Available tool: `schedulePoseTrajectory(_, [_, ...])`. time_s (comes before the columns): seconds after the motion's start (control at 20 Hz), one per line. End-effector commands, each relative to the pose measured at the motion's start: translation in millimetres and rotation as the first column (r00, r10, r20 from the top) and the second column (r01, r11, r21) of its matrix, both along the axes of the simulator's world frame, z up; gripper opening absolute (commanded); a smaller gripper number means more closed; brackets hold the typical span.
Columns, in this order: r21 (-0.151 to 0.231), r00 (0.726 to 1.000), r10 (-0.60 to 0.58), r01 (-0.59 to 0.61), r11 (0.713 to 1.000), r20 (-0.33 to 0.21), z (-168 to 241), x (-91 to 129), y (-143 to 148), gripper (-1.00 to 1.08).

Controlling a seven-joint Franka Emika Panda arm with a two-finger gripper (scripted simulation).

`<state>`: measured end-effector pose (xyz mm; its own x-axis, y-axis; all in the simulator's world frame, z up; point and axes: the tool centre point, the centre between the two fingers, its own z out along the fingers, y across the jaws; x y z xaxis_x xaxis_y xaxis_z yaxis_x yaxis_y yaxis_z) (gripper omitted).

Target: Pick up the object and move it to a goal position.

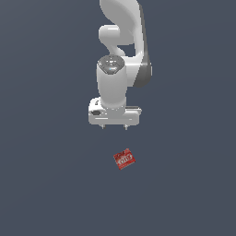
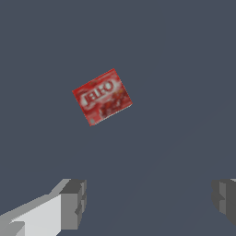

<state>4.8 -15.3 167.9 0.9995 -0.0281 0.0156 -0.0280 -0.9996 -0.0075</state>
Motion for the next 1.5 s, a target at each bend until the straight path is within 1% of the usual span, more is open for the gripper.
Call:
schedulePoseTrajectory(0.0, [0.000,1.000,0.000,0.000,1.000,0.000,0,0,0,1.00])
schedulePoseTrajectory(0.15, [-0.003,1.000,0.013,-0.013,1.000,0.002,1,1,4,1.00])
schedulePoseTrajectory(0.45, [-0.015,0.997,0.082,-0.082,0.997,0.012,4,5,19,1.00])
schedulePoseTrajectory(0.7, [-0.015,0.997,0.082,-0.082,0.997,0.012,4,5,19,1.00])
schedulePoseTrajectory(1.1, [-0.009,1.000,0.011,-0.011,1.000,0.010,-2,11,20,1.00])
schedulePoseTrajectory(1.45, [-0.002,0.992,-0.123,0.123,0.992,0.005,-12,22,22,1.00])
